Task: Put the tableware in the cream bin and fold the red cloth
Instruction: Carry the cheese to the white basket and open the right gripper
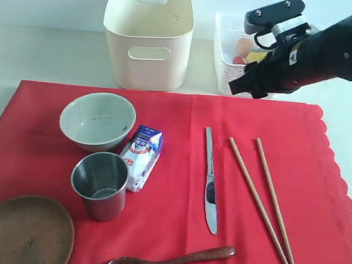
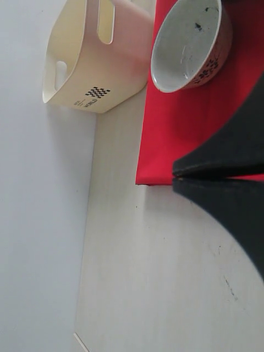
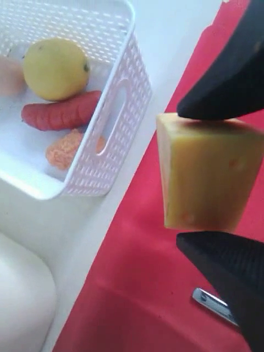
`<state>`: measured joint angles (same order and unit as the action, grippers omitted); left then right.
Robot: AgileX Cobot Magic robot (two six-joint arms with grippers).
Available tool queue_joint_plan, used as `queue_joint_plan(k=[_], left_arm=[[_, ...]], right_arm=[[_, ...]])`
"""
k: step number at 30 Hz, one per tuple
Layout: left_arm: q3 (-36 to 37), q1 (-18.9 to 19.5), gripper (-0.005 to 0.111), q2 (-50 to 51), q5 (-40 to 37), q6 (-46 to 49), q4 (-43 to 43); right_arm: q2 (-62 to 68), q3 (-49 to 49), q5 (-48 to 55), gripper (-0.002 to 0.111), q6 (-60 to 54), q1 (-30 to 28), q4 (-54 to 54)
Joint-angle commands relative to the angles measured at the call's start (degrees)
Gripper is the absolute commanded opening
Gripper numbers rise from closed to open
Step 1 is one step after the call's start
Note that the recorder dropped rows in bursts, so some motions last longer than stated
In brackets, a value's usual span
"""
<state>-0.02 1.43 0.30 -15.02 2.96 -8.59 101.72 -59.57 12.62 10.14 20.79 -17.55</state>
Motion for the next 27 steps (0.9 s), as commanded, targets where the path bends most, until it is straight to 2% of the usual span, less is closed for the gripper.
queue_joint_plan(k=[1,10,16,18,19,20,21,27], left_arm=[[0.0,-0.4,0.003,-0.3,0.4,0.0,0.4],[0.0,-0.4,0.003,-0.3,0.4,0.0,0.4],[0.0,-0.4,0.003,-0.3,0.4,0.0,0.4],[0.0,-0.4,0.003,-0.3,0.4,0.0,0.4],[0.0,-0.4,0.003,-0.3,0.4,0.0,0.4],[0.0,-0.4,0.003,-0.3,0.4,0.0,0.4],[0.0,-0.4,0.003,-0.3,0.4,0.0,0.4],[0.0,-0.4,0.003,-0.3,0.4,0.0,0.4]], right_arm=[[3.2,-5.2,-2.0,0.000,0.6,-2.3,-0.5],[15.9,-24.9,-3.5,0.000,0.5,-2.7,-0.5],[22.3,-29.0,-3.3,0.002,7.7,-2.7,-0.5],[22.8,-29.0,-3.3,0.014,8.5,-2.7,-0.5],[23.0,-29.0,-3.7,0.025,8.5,-2.7,-0.5],[23.0,-29.0,-3.7,0.030,8.5,-2.7,-0.5],[23.0,-29.0,-3.6,0.041,8.5,-2.7,-0.5],[22.9,-29.0,-2.8,0.068,9.9,-2.7,-0.5]])
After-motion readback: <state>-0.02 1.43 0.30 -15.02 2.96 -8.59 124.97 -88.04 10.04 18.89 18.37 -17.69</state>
